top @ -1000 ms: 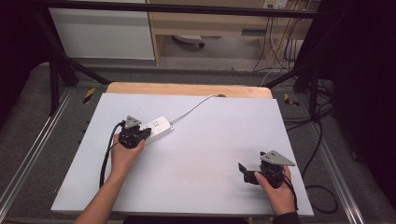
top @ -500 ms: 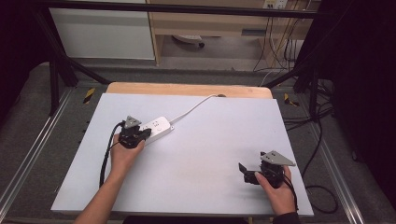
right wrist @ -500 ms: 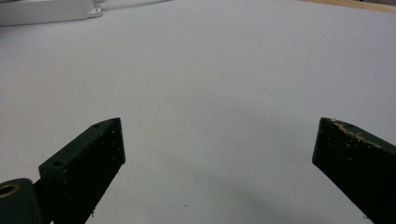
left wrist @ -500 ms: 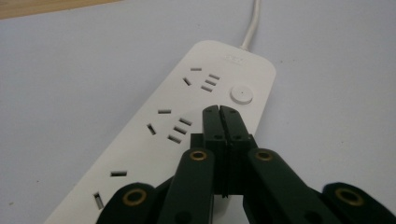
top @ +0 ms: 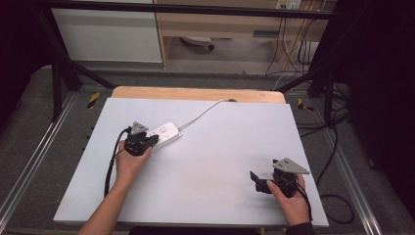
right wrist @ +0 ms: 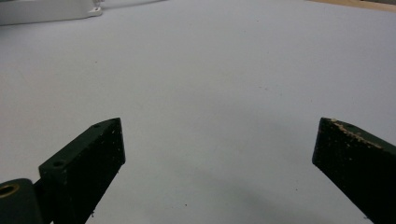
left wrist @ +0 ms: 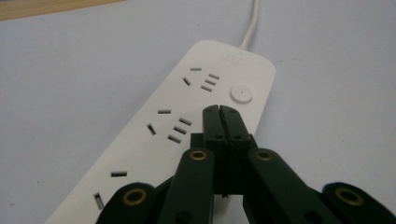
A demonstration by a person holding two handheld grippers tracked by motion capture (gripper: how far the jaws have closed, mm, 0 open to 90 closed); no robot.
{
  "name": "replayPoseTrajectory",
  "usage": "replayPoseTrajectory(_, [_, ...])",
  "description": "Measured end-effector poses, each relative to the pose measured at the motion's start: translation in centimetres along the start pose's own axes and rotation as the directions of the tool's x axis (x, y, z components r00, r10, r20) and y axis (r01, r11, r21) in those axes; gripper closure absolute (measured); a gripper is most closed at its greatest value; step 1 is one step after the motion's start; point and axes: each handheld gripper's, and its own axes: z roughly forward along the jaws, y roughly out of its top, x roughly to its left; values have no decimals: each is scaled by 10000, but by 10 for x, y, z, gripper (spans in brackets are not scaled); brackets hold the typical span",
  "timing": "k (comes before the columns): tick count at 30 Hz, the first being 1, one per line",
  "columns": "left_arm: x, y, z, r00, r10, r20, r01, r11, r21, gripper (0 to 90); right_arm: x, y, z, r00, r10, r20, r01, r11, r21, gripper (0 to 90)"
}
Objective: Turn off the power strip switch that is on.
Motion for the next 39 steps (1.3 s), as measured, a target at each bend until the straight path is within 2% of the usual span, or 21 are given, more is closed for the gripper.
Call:
replayPoseTrajectory(10, [-1,0,0,10000,43,-58,-43,10000,-35,900,-1,-1,0,10000,88,45,-89,9998,160,31])
replayPoseTrajectory(13, [-2,0,0,9998,166,-140,-166,9999,-25,900,-1,-1,0,10000,82,48,-82,9999,135,31])
replayPoseTrajectory(22, [-1,0,0,10000,15,-74,-15,10000,-13,900,-1,-1,-1,10000,82,53,-82,9999,88,31])
replayPoseTrajectory(26, [-2,1,0,9997,175,-147,-175,9998,25,900,-2,-1,-1,9999,97,59,-97,9999,83,31])
replayPoseTrajectory(32, [-1,1,0,10000,77,20,-77,9999,123,900,-2,-1,-1,10000,75,62,-76,9999,85,31])
replayPoseTrajectory(37, [2,0,0,9995,-215,212,214,9998,54,900,-2,-1,-1,9999,103,55,-104,9999,96,31])
replayPoseTrajectory(39, [0,1,0,9999,-77,122,76,9999,71,900,-2,-1,-1,9999,97,66,-98,9999,90,31])
